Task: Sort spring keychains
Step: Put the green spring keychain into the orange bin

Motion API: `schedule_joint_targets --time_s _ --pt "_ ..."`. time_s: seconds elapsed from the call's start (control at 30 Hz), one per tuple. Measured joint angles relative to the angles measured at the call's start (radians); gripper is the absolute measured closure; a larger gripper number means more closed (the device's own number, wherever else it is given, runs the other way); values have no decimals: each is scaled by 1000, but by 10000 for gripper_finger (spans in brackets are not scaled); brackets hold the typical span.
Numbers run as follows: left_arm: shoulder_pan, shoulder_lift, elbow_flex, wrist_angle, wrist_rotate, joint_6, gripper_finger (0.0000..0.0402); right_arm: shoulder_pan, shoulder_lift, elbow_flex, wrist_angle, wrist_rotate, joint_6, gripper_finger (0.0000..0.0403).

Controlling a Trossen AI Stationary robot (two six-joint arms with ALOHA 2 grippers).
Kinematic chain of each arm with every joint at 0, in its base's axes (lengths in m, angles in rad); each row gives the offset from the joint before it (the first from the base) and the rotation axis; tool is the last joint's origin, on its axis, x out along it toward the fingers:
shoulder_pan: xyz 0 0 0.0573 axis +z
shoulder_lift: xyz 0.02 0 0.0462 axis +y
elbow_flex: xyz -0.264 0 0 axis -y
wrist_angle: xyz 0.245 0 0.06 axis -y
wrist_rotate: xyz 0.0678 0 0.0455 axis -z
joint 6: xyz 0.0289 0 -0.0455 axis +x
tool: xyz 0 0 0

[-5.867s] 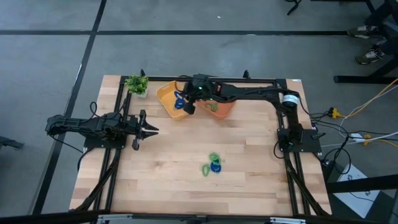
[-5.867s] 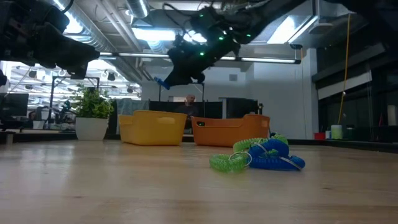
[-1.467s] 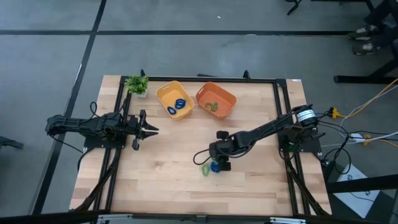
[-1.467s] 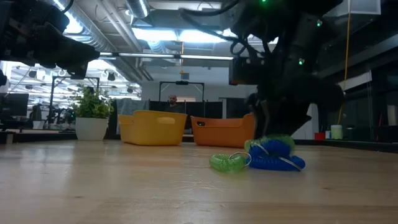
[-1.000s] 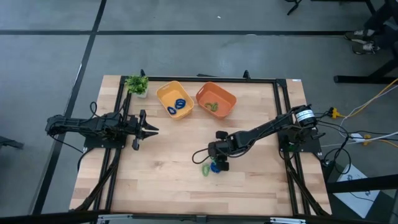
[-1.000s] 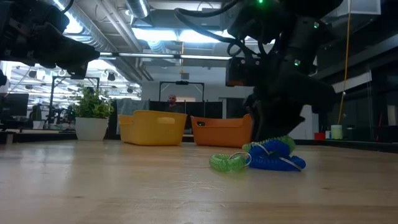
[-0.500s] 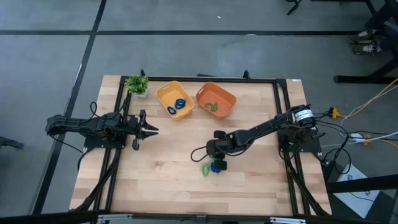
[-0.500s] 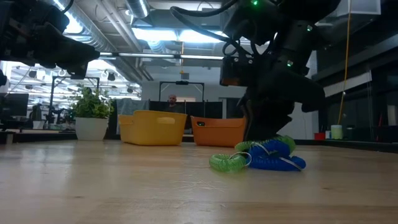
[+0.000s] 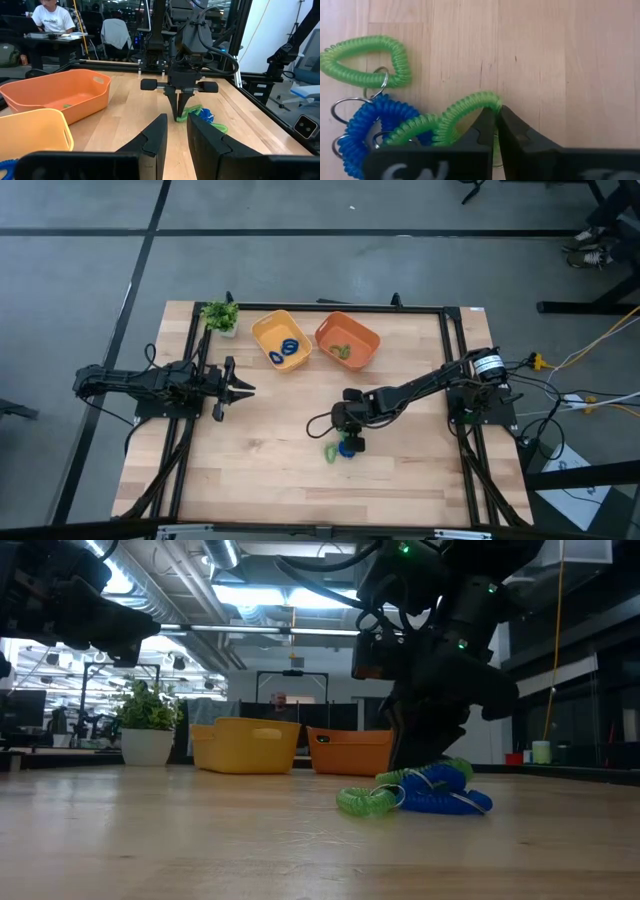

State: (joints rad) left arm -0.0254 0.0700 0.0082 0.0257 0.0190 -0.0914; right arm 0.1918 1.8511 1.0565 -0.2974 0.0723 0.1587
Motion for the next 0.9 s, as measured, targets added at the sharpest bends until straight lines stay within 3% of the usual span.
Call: schedule_joint_targets --time_s 0.7,0.9 --pt "0 0 0 0 0 0 331 -12 0 223 -293 -38 -121 394" --pt "0 0 0 0 0 0 331 -28 0 361 -446 25 -189 391"
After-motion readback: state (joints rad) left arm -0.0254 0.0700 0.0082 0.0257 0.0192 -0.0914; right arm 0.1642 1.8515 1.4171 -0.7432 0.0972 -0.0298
